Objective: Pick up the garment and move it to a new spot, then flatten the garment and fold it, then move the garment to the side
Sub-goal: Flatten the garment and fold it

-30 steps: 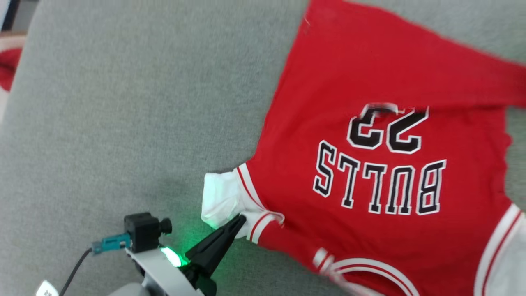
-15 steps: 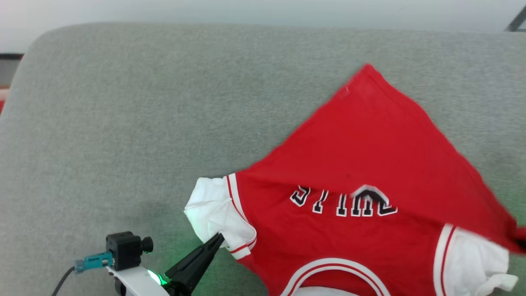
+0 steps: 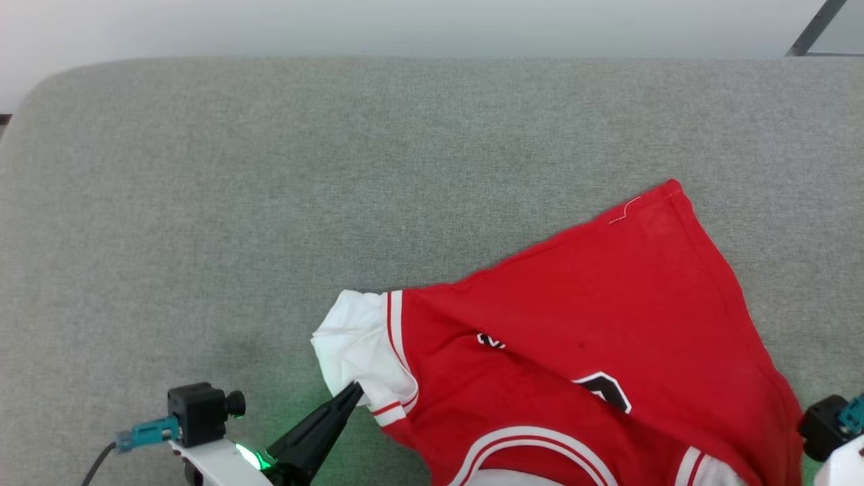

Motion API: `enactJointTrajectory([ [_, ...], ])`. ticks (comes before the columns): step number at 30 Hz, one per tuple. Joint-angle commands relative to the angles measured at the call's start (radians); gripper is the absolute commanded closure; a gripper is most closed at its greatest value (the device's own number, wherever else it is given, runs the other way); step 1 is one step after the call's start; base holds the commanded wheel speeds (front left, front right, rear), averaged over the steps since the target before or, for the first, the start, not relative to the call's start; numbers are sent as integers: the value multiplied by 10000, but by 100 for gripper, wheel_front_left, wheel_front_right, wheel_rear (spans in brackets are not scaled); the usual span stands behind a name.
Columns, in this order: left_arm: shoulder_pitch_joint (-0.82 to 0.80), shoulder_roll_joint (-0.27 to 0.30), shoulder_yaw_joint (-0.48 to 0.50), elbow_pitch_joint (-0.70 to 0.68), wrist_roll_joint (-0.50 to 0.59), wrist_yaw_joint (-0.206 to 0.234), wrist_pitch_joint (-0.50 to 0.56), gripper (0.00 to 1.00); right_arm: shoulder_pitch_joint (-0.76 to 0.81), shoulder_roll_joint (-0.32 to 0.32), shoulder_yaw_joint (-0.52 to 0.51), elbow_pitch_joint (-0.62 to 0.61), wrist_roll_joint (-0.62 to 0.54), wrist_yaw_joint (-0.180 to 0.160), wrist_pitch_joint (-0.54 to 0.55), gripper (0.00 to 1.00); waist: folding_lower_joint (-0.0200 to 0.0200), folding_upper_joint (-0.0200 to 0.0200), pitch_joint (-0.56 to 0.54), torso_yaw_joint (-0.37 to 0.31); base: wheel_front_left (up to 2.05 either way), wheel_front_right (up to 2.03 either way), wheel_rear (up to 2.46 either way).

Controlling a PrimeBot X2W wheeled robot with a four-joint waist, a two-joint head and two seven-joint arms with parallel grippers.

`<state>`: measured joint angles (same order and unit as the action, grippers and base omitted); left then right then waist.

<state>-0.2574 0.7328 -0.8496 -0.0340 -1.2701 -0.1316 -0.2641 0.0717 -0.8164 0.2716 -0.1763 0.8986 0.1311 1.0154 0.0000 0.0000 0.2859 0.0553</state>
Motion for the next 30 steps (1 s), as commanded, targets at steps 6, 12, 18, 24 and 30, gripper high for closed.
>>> enactJointTrajectory([
  [6,180,-11,83,-50,49,25,4,100,-335,339,-1212,-445,-444,-8,-447,0,0,0,-117,-9,0,0,0],
  [12,81,-115,3,-158,122,25,4,100,-1081,-4,-3094,-1163,-171,-8,-27,0,0,0,-13,180,0,0,0],
  [18,-298,-323,-263,-197,206,25,6,100,-2852,-160,-3744,-1412,-195,-8,317,0,0,0,295,611,0,0,0],
  [24,-791,-503,-530,-156,223,25,9,100,-5443,195,-2814,-448,-901,-8,-321,0,0,0,714,1029,0,0,0],
  [30,-1292,-721,-840,-76,249,25,7,100,-7127,462,-738,1464,-1716,-8,-731,0,0,0,1116,1411,0,0,0],
])
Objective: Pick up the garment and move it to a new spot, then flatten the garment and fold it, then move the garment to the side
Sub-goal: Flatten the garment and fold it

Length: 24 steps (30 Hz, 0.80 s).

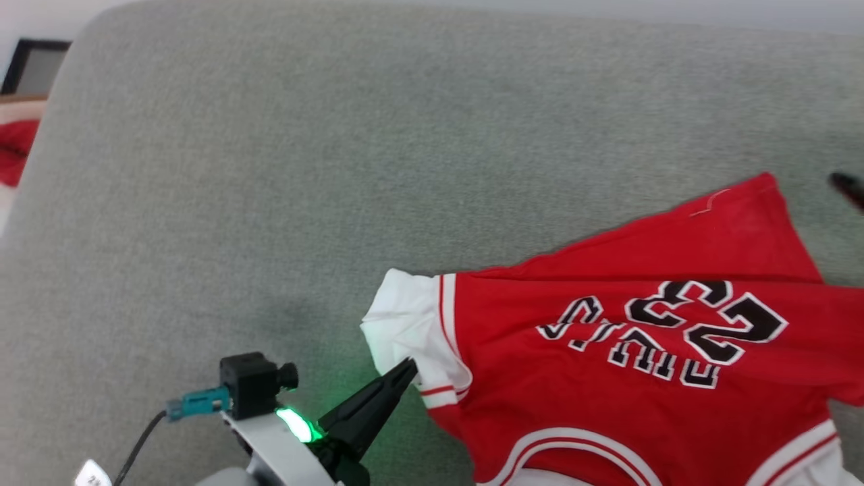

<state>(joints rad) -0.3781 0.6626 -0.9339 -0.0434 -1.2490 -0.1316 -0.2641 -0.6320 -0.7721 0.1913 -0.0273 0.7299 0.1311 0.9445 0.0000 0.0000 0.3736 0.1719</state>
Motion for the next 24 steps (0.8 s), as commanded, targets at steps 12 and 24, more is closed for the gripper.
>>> enactJointTrajectory([
  [12,-578,-345,-152,154,43,25,6,100,-1179,-464,2852,1604,597,-8,222,0,0,0,813,539,0,0,0],
  [24,-696,-490,-81,248,36,25,5,100,-1463,-672,3792,2018,1398,-8,-386,100,0,0,687,598,0,0,0],
])
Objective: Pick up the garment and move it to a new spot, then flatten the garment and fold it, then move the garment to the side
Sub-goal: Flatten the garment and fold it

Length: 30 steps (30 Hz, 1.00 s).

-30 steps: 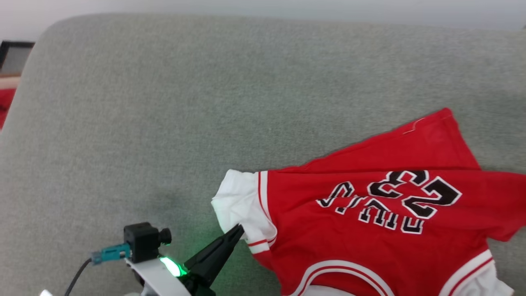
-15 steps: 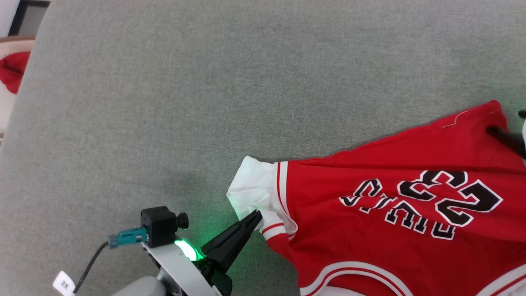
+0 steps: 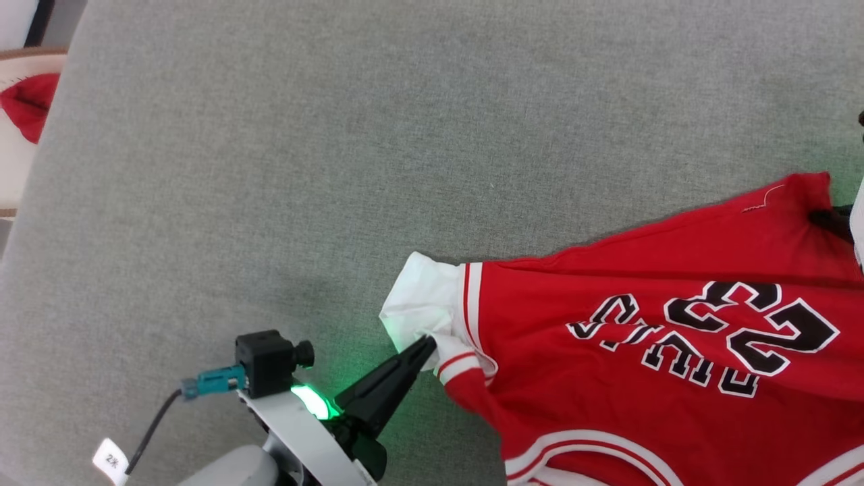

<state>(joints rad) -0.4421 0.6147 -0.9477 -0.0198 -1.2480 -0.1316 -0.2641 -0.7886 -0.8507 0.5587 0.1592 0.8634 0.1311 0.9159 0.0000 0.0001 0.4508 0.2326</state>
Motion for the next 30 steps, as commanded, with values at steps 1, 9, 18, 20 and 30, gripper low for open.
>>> enactJointTrajectory([
  [1,-57,-6,128,33,63,25,5,100,15,211,3,240,112,-8,-363,100,0,-1,-166,-24,0,0,0],
  [9,-440,338,581,62,184,25,5,100,-390,928,-837,1127,225,-8,-2324,100,0,-1,-835,-293,0,0,0],
  [18,-2872,1021,854,349,-337,25,201,100,-1682,1881,-2912,2981,-300,-8,-4429,100,0,-1,-977,-1009,0,0,0],
  [20,-3724,1010,973,710,-561,25,447,100,-2155,2125,-3480,3453,-566,-10,-4904,100,0,-1,-816,-1165,0,0,0],
  [30,-9099,96,2084,4084,-1463,28,1764,100,-5626,3539,-5457,5532,-1863,-11,-6704,100,0,-1,550,-2037,0,0,0],
])
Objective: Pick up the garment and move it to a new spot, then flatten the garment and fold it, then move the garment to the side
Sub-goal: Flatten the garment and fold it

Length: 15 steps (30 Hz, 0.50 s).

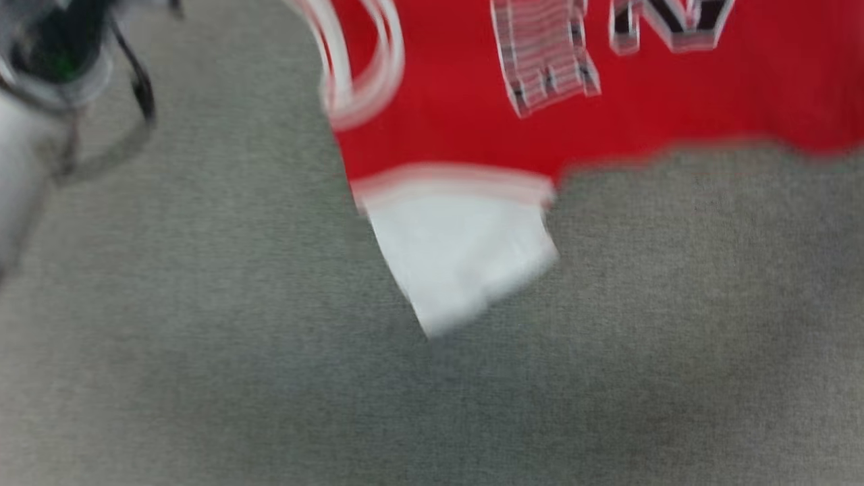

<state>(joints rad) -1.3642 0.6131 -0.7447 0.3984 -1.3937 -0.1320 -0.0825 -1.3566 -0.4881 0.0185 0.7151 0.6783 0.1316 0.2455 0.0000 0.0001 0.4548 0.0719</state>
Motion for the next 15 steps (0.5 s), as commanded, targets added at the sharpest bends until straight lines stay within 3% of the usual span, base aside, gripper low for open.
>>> enactJointTrajectory([
  [1,-443,27,108,346,125,32,-19,100,-324,-11,-198,144,-101,-18,-202,100,0,-1,619,-487,0,0,0],
  [8,-3467,-584,587,2509,592,35,-820,100,-2409,396,-851,1114,-721,-29,-1456,100,0,-1,956,-773,0,0,0],
  [15,-3211,-706,319,1863,-268,32,-733,100,-2572,449,-122,1615,-671,-20,-1271,100,0,-1,951,-664,0,0,0],
])
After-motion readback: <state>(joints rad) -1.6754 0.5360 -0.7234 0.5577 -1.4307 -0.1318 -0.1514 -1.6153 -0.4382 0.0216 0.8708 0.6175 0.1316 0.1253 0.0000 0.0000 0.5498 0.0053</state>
